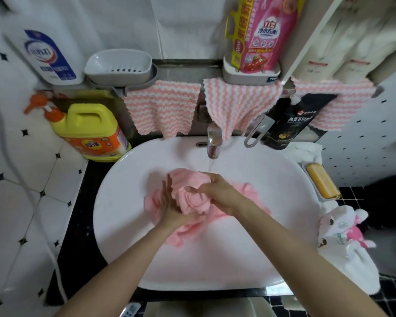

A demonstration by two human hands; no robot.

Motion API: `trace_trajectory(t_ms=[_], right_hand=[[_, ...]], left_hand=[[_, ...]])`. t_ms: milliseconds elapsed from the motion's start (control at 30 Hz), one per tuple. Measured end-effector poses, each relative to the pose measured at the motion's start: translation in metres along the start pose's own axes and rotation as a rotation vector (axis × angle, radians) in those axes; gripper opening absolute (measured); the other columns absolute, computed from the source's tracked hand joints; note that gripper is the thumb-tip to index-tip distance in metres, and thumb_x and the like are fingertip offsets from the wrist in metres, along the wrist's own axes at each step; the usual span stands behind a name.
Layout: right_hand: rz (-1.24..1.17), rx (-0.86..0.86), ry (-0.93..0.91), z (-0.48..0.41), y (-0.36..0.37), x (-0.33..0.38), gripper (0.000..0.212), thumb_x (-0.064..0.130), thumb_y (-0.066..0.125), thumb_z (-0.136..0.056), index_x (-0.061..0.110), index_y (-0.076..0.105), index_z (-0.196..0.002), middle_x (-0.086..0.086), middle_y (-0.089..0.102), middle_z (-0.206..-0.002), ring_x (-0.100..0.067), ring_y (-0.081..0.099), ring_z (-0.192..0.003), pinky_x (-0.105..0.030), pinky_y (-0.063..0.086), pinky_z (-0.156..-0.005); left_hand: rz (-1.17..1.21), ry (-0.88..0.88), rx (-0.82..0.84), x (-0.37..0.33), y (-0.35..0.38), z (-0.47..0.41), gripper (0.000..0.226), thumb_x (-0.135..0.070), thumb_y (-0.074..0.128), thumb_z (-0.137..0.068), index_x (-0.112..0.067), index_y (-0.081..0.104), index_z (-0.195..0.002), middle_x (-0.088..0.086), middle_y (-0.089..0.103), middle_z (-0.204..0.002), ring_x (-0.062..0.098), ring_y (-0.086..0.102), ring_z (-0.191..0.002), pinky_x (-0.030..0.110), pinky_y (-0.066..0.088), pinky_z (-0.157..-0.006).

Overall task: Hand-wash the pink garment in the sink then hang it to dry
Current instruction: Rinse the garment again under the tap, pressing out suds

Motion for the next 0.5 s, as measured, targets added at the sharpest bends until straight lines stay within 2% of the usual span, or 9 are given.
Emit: trace_trajectory(t_ms=[67, 133, 233, 300, 367, 433, 500], right_hand=[[-0.179, 0.046, -0.032, 0.010, 0.007, 0.006, 0.018, -0.007, 0.064, -0.081, 0.003, 0.069, -0.096, -0.009, 0.071, -0.087, -0.018, 0.067, -0.081, -0.029, 0.055, -0.077], [-0.333, 0.058, -0.057, 0.015, 0.006, 0.013, 0.015, -0.006, 0.060, -0.084, 0.003, 0.069, -0.092, -0.009, 0.072, -0.085, -0.017, 0.068, -0.079, -0.027, 0.056, -0.074], [-0.464, 0.091, -0.102, 0.018, 0.000, 0.020, 0.016, -0.002, 0.058, -0.084, 0.001, 0.069, -0.096, -0.012, 0.071, -0.089, -0.021, 0.068, -0.082, -0.031, 0.056, -0.076], [-0.555, 0.075, -0.103, 0.019, -0.011, 0.021, 0.020, 0.001, 0.054, -0.083, 0.004, 0.072, -0.091, -0.013, 0.071, -0.086, -0.022, 0.067, -0.078, -0.032, 0.055, -0.074], [-0.615, 0.017, -0.098, 0.019, -0.032, 0.018, 0.022, 0.002, 0.052, -0.077, 0.006, 0.073, -0.082, -0.012, 0.070, -0.079, -0.022, 0.066, -0.070, -0.033, 0.054, -0.068], [-0.588, -0.065, -0.093, 0.021, -0.061, 0.014, 0.023, 0.005, 0.053, -0.072, 0.006, 0.070, -0.087, -0.012, 0.068, -0.078, -0.024, 0.065, -0.068, -0.036, 0.053, -0.066], [-0.498, -0.139, -0.048, 0.020, -0.090, -0.002, 0.033, 0.008, 0.056, -0.070, 0.003, 0.063, -0.102, -0.015, 0.067, -0.087, -0.028, 0.063, -0.075, -0.044, 0.053, -0.077]], left_hand=[[0.085, -0.003, -0.044, -0.001, -0.004, -0.004, 0.153, -0.077, 0.072, -0.021, -0.020, 0.013, -0.150, 0.003, 0.021, -0.155, 0.020, 0.026, -0.141, 0.039, 0.027, -0.115], [0.090, 0.087, -0.136, -0.011, -0.012, -0.003, 0.146, -0.075, 0.067, -0.028, -0.018, 0.010, -0.150, -0.002, 0.020, -0.154, 0.016, 0.023, -0.141, 0.039, 0.023, -0.116], [0.038, 0.079, -0.207, -0.028, -0.019, 0.002, 0.136, -0.072, 0.069, -0.041, -0.011, 0.012, -0.149, 0.007, 0.022, -0.154, 0.024, 0.019, -0.143, 0.053, 0.019, -0.113], [-0.095, 0.050, -0.207, -0.026, -0.014, -0.004, 0.111, -0.054, 0.077, -0.063, -0.009, 0.021, -0.148, 0.009, 0.023, -0.154, 0.029, 0.018, -0.143, 0.055, 0.021, -0.112], [-0.137, 0.035, -0.198, -0.028, -0.015, -0.010, 0.069, -0.032, 0.070, -0.078, -0.011, 0.037, -0.135, 0.013, 0.042, -0.141, 0.034, 0.039, -0.129, 0.049, 0.037, -0.102], [-0.002, -0.009, -0.175, -0.033, -0.016, -0.012, 0.042, -0.019, 0.059, -0.082, -0.010, 0.046, -0.120, 0.012, 0.058, -0.114, 0.032, 0.056, -0.105, 0.037, 0.047, -0.084], [0.288, -0.083, -0.107, -0.037, -0.009, -0.012, 0.036, -0.018, 0.048, -0.074, -0.011, 0.049, -0.109, 0.010, 0.059, -0.093, 0.025, 0.057, -0.086, 0.032, 0.042, -0.070]])
Point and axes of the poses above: each hand's wrist, its own z-axis away from the middle knuckle, its own y-axis out of the palm, x = y × z, the point moved 9 cm from there along -z, towards the middle knuckle
